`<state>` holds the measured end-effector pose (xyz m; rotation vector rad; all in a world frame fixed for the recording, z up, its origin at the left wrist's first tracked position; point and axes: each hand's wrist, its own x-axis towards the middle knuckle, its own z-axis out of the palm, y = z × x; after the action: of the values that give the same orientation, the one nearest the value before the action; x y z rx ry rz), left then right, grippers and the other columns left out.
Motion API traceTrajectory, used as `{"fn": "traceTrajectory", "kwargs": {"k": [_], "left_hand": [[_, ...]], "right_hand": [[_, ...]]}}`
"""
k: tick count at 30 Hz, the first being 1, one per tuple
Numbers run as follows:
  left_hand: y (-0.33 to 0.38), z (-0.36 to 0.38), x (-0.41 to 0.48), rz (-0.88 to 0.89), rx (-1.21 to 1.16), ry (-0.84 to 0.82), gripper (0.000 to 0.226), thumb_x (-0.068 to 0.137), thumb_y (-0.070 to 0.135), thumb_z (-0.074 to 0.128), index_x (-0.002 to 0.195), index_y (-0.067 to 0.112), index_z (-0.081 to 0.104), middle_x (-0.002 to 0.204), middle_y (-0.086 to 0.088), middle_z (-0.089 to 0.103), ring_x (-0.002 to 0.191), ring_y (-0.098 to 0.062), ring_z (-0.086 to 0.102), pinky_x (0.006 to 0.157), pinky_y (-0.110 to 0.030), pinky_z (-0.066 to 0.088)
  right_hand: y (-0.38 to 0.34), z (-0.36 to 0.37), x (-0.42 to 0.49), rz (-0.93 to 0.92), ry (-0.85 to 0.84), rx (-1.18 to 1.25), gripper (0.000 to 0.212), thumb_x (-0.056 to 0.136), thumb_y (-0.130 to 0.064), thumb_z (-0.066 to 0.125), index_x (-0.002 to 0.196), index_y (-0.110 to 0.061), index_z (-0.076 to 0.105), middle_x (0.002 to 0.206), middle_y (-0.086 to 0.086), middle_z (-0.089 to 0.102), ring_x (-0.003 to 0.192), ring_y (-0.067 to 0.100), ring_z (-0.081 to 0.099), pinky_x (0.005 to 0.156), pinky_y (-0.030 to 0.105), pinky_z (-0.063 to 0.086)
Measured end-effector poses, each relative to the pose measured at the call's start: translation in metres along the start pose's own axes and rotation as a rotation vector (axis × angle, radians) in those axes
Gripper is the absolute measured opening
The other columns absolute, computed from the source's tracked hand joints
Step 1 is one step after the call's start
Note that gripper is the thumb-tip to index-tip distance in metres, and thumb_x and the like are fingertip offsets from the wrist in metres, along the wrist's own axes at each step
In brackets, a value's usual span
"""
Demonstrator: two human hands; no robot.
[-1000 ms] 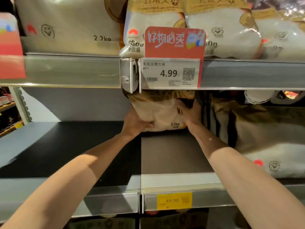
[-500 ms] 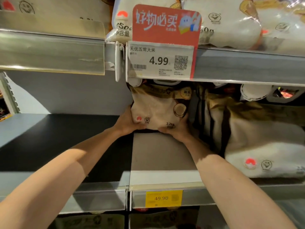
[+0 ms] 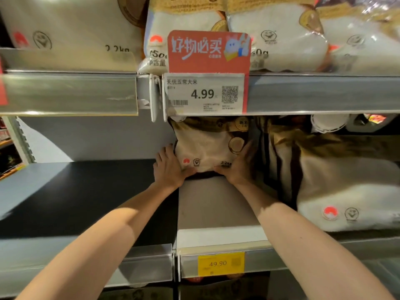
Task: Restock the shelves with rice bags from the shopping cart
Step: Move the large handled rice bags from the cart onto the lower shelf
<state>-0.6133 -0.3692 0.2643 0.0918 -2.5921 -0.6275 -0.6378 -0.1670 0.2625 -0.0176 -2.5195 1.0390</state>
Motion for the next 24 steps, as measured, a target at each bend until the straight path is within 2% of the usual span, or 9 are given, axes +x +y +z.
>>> {"fn": "traceTrajectory", "kwargs": {"k": [2,4,7,9,12,15,20,22,24], "left_hand": [[0.004,-0.002,-0.006,0.113,0.112,0.166,0.116,0.069,0.055,0.08,0.15,0.013,0.008,0.155,-0.016,0.016,0.146,-0.037,0.016,0.12,-0.049,0.021],[0.004,-0.004,-0.008,0.307,0.224,0.25,0.11,0.076,0.052,0.075,0.151,0.014,0.004,0.159,-0.022,0.013,0.149,-0.041,0.01,0.122,-0.05,0.012],[0.005,0.001,-0.005,0.515,0.329,0.194,0.094,0.088,0.044,0.065,0.155,0.014,0.006,0.161,-0.025,0.01,0.15,-0.041,0.008,0.121,-0.047,0.004],[0.006,0.009,0.0,0.568,0.412,0.146,0.088,0.096,0.047,0.053,0.156,0.013,-0.001,0.163,-0.022,0.002,0.151,-0.038,-0.001,0.122,-0.046,0.0],[0.003,0.021,0.012,0.555,0.461,0.088,0.084,0.099,0.062,0.025,0.156,0.015,-0.015,0.162,-0.017,-0.02,0.15,-0.031,-0.02,0.123,-0.046,-0.006],[-0.003,0.028,0.022,0.561,0.426,0.063,0.085,0.096,0.067,0.018,0.156,0.017,-0.015,0.161,-0.015,-0.023,0.15,-0.029,-0.021,0.124,-0.046,-0.006],[-0.004,0.023,0.033,0.542,0.414,-0.02,0.085,0.091,0.071,0.006,0.152,0.022,-0.025,0.157,-0.011,-0.033,0.147,-0.027,-0.029,0.122,-0.043,-0.013],[0.003,0.019,0.031,0.504,0.428,-0.082,0.083,0.093,0.07,0.008,0.149,0.023,-0.031,0.156,-0.01,-0.036,0.145,-0.027,-0.032,0.121,-0.043,-0.015],[0.012,0.012,0.024,0.454,0.413,-0.144,0.083,0.099,0.062,0.023,0.148,0.023,-0.031,0.157,-0.011,-0.034,0.145,-0.027,-0.032,0.121,-0.044,-0.015]], "right_hand": [[-0.003,-0.006,-0.004,-0.177,0.024,-0.348,0.135,0.072,-0.058,0.075,0.15,-0.006,-0.022,0.159,0.021,-0.021,0.148,0.037,-0.012,0.119,0.05,0.0],[-0.003,-0.013,-0.007,-0.29,-0.012,-0.537,0.119,0.084,-0.058,0.062,0.149,-0.003,-0.022,0.157,0.021,-0.025,0.147,0.037,-0.018,0.119,0.048,-0.005],[0.006,-0.011,-0.009,-0.326,-0.025,-0.61,0.089,0.097,-0.033,0.048,0.15,-0.003,-0.018,0.158,0.02,-0.021,0.147,0.037,-0.017,0.117,0.046,-0.009],[0.011,-0.002,-0.011,-0.352,0.052,-0.588,0.081,0.094,-0.017,0.045,0.152,-0.001,-0.009,0.16,0.022,-0.013,0.148,0.038,-0.009,0.115,0.045,-0.009],[0.007,-0.001,-0.005,-0.25,-0.053,-0.594,0.086,0.092,-0.016,0.042,0.149,-0.003,-0.021,0.158,0.019,-0.025,0.147,0.034,-0.02,0.117,0.046,-0.009],[0.006,-0.002,0.002,-0.186,-0.138,-0.604,0.098,0.091,-0.018,0.049,0.145,-0.006,-0.031,0.154,0.014,-0.036,0.143,0.031,-0.03,0.12,0.048,-0.007],[0.002,-0.004,0.013,-0.182,-0.241,-0.56,0.103,0.091,-0.019,0.054,0.145,-0.011,-0.032,0.153,0.01,-0.038,0.143,0.026,-0.032,0.121,0.049,-0.005],[-0.002,-0.012,0.015,-0.179,-0.271,-0.578,0.105,0.09,-0.018,0.058,0.147,-0.014,-0.03,0.154,0.007,-0.037,0.144,0.025,-0.03,0.121,0.05,-0.002],[-0.006,-0.018,0.011,-0.162,-0.313,-0.569,0.105,0.09,-0.018,0.06,0.149,-0.017,-0.026,0.157,0.005,-0.033,0.147,0.025,-0.023,0.122,0.05,0.004]]}}
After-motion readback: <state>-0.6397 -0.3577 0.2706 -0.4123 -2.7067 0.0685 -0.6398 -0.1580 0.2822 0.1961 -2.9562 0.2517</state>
